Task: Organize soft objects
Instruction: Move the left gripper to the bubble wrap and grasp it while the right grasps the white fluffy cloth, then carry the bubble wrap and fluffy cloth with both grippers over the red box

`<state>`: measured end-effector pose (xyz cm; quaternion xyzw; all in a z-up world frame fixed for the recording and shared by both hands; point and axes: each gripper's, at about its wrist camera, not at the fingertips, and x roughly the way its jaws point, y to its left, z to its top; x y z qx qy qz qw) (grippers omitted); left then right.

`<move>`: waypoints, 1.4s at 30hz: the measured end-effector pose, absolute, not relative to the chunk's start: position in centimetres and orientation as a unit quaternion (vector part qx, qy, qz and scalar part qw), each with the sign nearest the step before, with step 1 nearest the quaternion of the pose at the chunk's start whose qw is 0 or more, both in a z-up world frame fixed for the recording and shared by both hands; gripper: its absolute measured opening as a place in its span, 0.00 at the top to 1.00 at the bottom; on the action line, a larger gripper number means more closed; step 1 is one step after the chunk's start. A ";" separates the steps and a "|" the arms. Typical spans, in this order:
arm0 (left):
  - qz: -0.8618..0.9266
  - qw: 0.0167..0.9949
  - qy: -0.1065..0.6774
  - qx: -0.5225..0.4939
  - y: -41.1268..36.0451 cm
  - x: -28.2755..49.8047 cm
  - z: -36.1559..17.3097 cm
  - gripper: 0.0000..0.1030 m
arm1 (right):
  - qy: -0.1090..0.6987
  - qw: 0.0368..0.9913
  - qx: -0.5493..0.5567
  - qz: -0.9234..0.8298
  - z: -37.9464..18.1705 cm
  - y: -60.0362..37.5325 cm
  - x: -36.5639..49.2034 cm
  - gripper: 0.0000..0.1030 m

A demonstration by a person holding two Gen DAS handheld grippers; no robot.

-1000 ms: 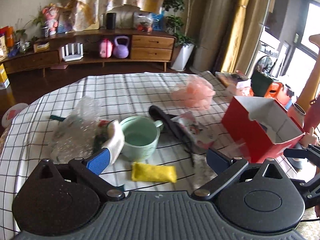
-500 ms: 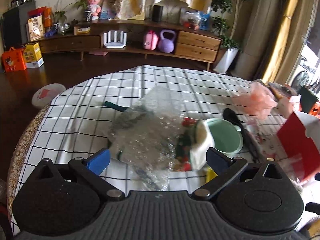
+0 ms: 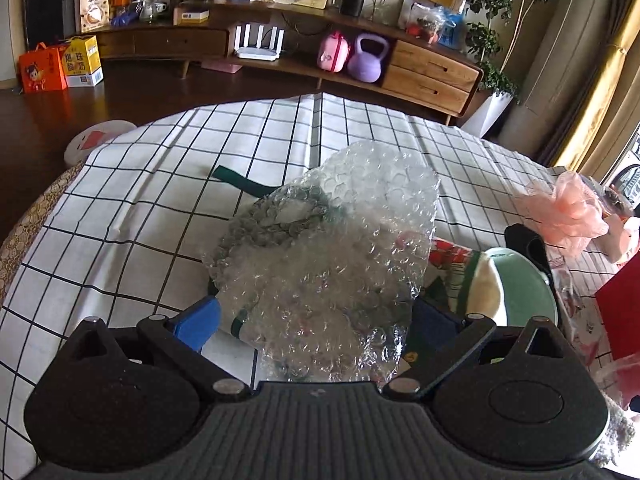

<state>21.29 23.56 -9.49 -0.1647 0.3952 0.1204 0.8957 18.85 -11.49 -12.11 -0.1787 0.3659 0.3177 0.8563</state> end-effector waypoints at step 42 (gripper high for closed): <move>0.159 0.892 0.365 -0.213 25.7 16.3 -6.2 0.82 | 0.336 0.881 -0.139 0.303 -9.2 -14.3 17.1 0.84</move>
